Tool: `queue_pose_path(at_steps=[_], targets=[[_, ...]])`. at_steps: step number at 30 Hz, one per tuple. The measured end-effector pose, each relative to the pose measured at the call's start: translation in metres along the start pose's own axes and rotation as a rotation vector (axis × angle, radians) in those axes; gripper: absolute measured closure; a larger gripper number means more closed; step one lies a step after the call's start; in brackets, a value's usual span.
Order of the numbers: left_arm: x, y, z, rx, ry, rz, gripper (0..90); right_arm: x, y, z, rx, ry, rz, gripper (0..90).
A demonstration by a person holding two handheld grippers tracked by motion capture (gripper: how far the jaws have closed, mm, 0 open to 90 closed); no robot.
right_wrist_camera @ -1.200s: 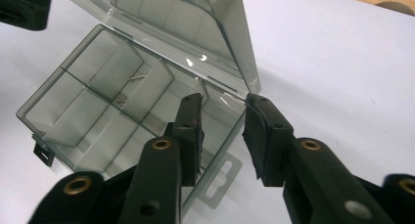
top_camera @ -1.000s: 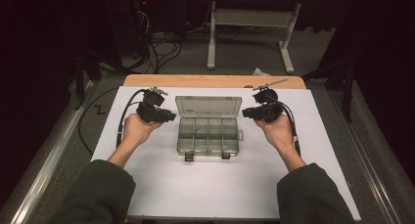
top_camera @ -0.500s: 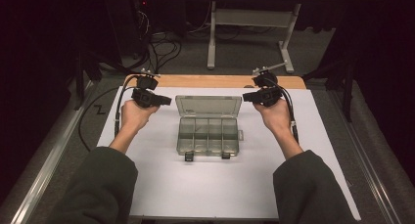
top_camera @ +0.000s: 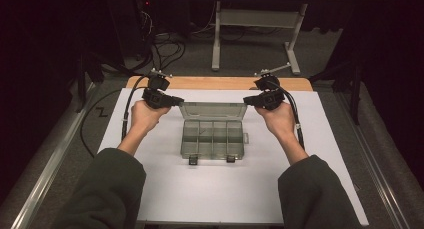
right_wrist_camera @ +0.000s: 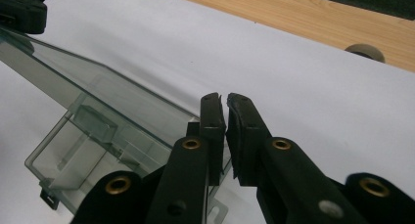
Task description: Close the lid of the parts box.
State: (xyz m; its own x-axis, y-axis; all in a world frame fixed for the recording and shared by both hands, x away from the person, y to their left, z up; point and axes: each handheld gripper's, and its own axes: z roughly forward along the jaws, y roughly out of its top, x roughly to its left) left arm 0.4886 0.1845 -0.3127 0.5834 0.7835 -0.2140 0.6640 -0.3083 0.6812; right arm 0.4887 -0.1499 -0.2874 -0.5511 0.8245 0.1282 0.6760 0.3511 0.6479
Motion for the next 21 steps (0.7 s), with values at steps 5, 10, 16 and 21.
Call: queue_pose_path(at_steps=[5,10,16,21], targets=[[-0.006,-0.003,-0.001,0.008,-0.011,0.019,82.4,0.006,-0.002,0.000,0.004,0.017,-0.018,86.6],[-0.009,-0.009,-0.001,0.007,-0.024,0.026,82.4,0.009,-0.003,-0.002,0.008,0.024,-0.032,86.6],[-0.013,-0.016,-0.002,0.009,-0.029,0.037,82.4,0.009,-0.012,0.000,0.028,0.028,-0.036,86.6],[-0.017,-0.020,-0.001,0.011,-0.036,0.047,82.4,0.008,-0.018,0.000,0.035,0.036,-0.037,86.6]])
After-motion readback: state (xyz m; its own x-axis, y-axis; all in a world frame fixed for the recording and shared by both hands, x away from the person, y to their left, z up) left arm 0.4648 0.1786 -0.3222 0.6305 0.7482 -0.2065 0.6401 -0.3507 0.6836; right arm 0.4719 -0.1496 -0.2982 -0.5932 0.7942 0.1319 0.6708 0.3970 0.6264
